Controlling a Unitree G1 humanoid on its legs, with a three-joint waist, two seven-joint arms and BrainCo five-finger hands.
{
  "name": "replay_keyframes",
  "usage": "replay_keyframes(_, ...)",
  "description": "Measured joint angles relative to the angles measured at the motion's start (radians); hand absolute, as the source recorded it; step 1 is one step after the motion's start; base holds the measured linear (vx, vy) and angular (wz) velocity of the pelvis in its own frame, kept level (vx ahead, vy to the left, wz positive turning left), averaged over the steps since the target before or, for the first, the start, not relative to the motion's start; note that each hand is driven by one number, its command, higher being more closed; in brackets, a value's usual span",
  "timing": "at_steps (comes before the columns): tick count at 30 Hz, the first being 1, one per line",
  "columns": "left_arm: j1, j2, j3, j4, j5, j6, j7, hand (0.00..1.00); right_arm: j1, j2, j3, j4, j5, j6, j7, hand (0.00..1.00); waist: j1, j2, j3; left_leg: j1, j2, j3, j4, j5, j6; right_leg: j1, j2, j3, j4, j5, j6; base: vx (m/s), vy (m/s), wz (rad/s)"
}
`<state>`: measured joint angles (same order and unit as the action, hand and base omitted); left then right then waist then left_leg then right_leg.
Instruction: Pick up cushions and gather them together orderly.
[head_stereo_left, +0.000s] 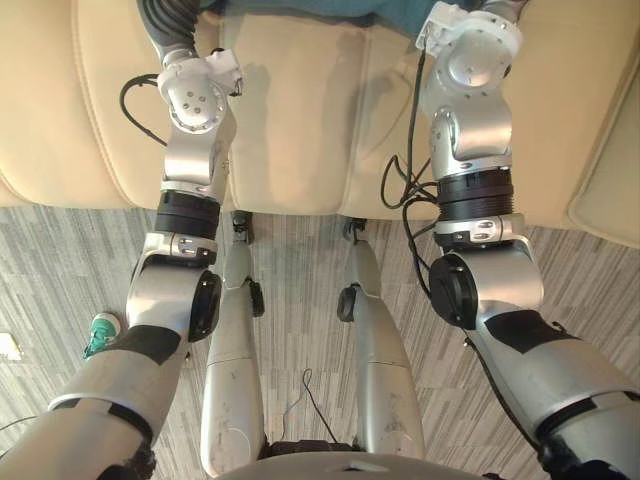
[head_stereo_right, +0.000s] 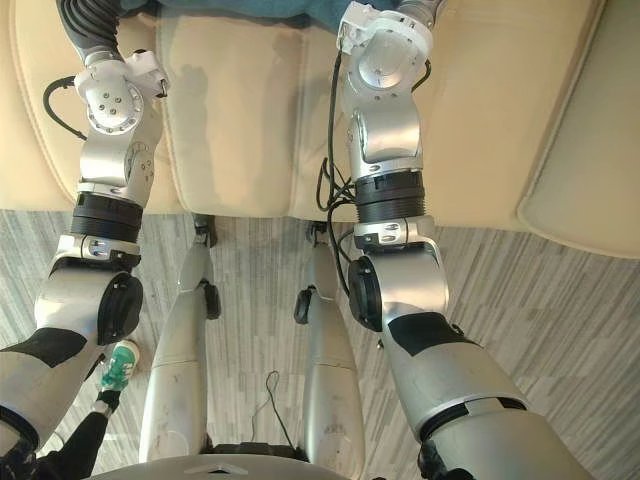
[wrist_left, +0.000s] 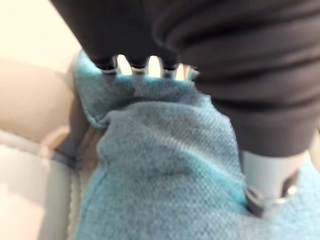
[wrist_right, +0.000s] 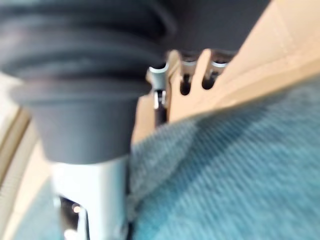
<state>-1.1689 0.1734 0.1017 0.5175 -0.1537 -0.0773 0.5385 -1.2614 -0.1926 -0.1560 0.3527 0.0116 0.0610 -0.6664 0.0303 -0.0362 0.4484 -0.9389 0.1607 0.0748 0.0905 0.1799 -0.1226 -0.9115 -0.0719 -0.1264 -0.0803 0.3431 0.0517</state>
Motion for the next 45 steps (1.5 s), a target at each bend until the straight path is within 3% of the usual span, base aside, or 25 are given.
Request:
replay_keyframes(8, 0.034, 0.019, 0.014, -0.040, -0.020, -0.009, -0.003, 0.00, 0.089, -0.012, -0.054, -0.028, 0.081, -0.044, -0.017, 0.00, -0.003, 0.000, 0.000, 0.008, 0.008, 0.008, 0.000, 0.000, -0.001, 0.002, 0.006, 0.005, 0.000, 0.000, 0.000, -0.01, -0.001, -0.01)
replay_keyframes(15, 0.109, 0.126, 0.037, -0.148, -0.020, -0.005, -0.034, 0.00, 0.242, -0.052, -0.054, -0.133, 0.103, -0.058, 0.053, 0.00, -0.006, 0.000, 0.000, 0.050, 0.014, 0.018, 0.009, -0.003, -0.004, 0.040, 0.008, 0.010, 0.000, 0.005, -0.002, -0.04, 0.001, -0.05)
replay_keyframes(20, 0.289, 0.217, 0.115, -0.227, -0.020, -0.012, -0.092, 0.00, 0.446, -0.142, -0.062, -0.260, 0.109, -0.088, 0.144, 0.00, -0.002, 0.000, -0.001, 0.122, 0.022, 0.031, 0.055, -0.038, -0.004, 0.125, 0.012, 0.019, 0.001, -0.014, 0.007, -0.08, -0.033, -0.09)
replay_keyframes(23, 0.482, 0.214, 0.192, -0.300, -0.022, -0.018, -0.114, 0.00, 0.616, -0.149, -0.064, -0.340, 0.107, -0.104, 0.190, 0.00, 0.001, 0.000, -0.001, 0.172, 0.024, 0.034, 0.067, -0.048, -0.007, 0.149, 0.011, 0.013, 0.067, -0.054, -0.010, -0.07, -0.033, -0.06)
replay_keyframes(25, 0.612, 0.177, 0.235, -0.314, -0.022, -0.019, -0.129, 0.00, 0.749, -0.124, -0.067, -0.374, 0.102, -0.105, 0.214, 0.00, 0.004, 0.000, -0.001, 0.233, 0.025, 0.029, 0.067, -0.059, -0.007, 0.174, 0.006, 0.008, 0.148, -0.108, -0.015, -0.02, -0.012, 0.07)
replay_keyframes(28, 0.884, 0.062, 0.260, -0.345, -0.021, -0.019, -0.153, 0.00, 1.006, -0.033, -0.048, -0.420, 0.088, -0.118, 0.270, 0.00, 0.012, 0.001, -0.011, 0.386, 0.012, 0.015, 0.067, -0.097, -0.003, 0.274, -0.016, -0.006, 0.281, -0.224, -0.014, 0.06, -0.014, 0.21)
replay_keyframes(31, 1.103, -0.045, 0.261, -0.344, -0.020, -0.018, -0.203, 0.00, 1.191, 0.033, -0.010, -0.408, 0.036, -0.128, 0.341, 0.00, 0.025, 0.002, -0.083, 0.465, 0.000, 0.013, 0.062, -0.124, 0.005, 0.340, -0.033, -0.030, 0.316, -0.279, -0.019, 0.13, -0.007, 0.13)
replay_keyframes(34, 1.247, -0.122, 0.254, -0.254, -0.018, -0.014, -0.259, 0.00, 1.287, 0.089, 0.027, -0.289, -0.010, -0.132, 0.408, 0.00, 0.028, 0.001, -0.138, 0.570, -0.002, 0.017, 0.061, -0.153, 0.012, 0.450, -0.043, -0.053, 0.308, -0.301, -0.012, 0.13, 0.028, 0.02)
replay_keyframes(37, 1.309, -0.168, 0.234, -0.053, 0.005, 0.000, -0.326, 0.00, 1.366, 0.147, 0.026, -0.061, -0.022, -0.123, 0.475, 0.00, 0.026, 0.004, -0.244, 0.662, -0.001, 0.033, 0.060, -0.187, 0.012, 0.543, -0.045, -0.052, 0.287, -0.324, -0.002, 0.11, 0.033, -0.07)
replay_keyframes(45, 1.305, -0.191, 0.210, 0.292, 0.144, 0.028, -0.373, 0.00, 1.380, 0.159, -0.091, 0.381, -0.060, -0.090, 0.510, 0.00, 0.011, 0.027, -0.364, 0.830, -0.005, 0.066, -0.015, -0.200, 0.003, 0.717, -0.034, -0.049, 0.161, -0.297, 0.014, 0.07, 0.037, -0.11)
